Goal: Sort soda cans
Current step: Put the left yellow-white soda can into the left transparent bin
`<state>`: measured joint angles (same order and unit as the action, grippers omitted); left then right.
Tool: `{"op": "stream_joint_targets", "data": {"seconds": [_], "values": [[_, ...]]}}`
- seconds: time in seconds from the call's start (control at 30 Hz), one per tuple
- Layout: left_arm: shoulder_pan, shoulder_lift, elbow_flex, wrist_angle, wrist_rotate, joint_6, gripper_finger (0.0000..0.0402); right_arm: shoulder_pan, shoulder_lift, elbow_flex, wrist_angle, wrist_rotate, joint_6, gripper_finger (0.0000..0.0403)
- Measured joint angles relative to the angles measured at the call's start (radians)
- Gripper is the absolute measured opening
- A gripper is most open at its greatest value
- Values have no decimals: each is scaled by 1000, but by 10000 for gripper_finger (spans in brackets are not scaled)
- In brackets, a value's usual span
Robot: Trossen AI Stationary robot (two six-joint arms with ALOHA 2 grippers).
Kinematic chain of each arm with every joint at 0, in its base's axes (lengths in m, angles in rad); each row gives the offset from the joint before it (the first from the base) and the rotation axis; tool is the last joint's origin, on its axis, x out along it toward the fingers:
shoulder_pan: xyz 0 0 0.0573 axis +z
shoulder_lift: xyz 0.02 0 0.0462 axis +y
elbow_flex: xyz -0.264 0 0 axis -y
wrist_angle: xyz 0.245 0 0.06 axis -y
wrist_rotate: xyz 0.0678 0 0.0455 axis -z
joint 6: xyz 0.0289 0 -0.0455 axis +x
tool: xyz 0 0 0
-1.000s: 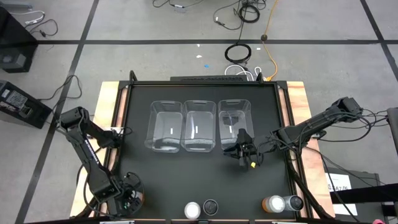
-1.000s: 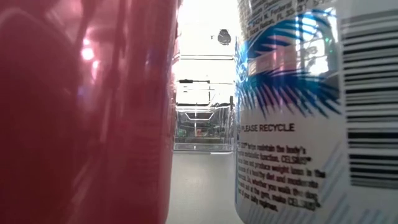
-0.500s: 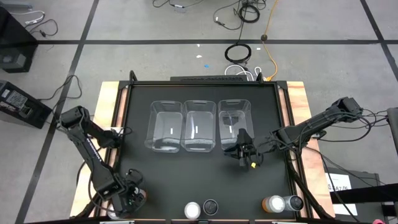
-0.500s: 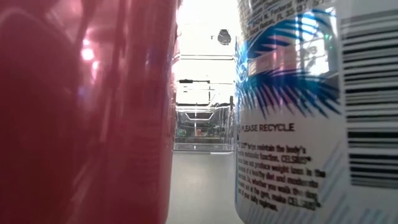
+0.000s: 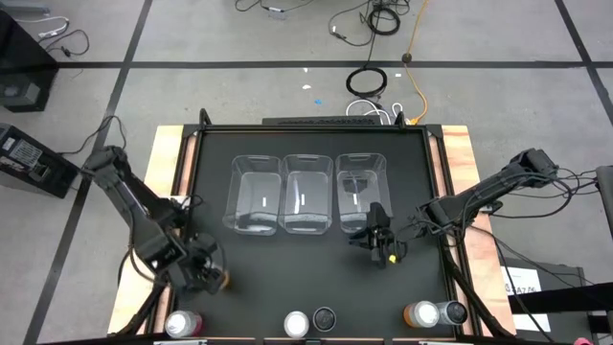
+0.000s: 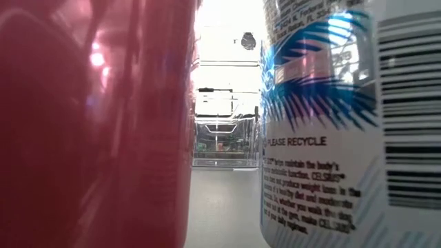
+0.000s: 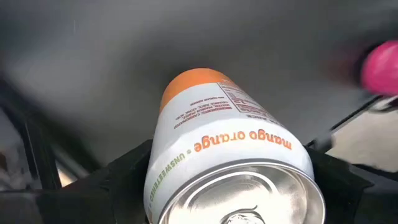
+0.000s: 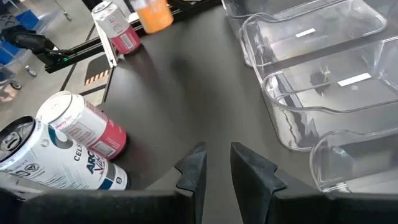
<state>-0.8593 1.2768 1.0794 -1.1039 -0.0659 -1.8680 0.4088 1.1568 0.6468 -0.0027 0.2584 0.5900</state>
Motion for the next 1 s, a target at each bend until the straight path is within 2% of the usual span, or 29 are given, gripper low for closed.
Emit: {"op": "stream_joint_targets", "data": {"seconds": [0.2, 0.43, 0.63, 0.83, 1.0], "values": [[158, -151, 5, -58, -93, 186, 324, -1, 0, 0, 1, 10, 18, 66], [419, -257, 113, -187, -106, 509, 324, -2, 0, 0, 0, 92, 49, 66], [684, -243, 205, -233, -91, 880, 325, -4, 0, 0, 0, 176, 59, 66], [965, -173, 219, -225, 34, 1226, 325, -4, 0, 0, -1, 205, 103, 66], [1134, -85, 219, -184, 126, 1458, 325, -4, 0, 0, -1, 221, 139, 66]]}}
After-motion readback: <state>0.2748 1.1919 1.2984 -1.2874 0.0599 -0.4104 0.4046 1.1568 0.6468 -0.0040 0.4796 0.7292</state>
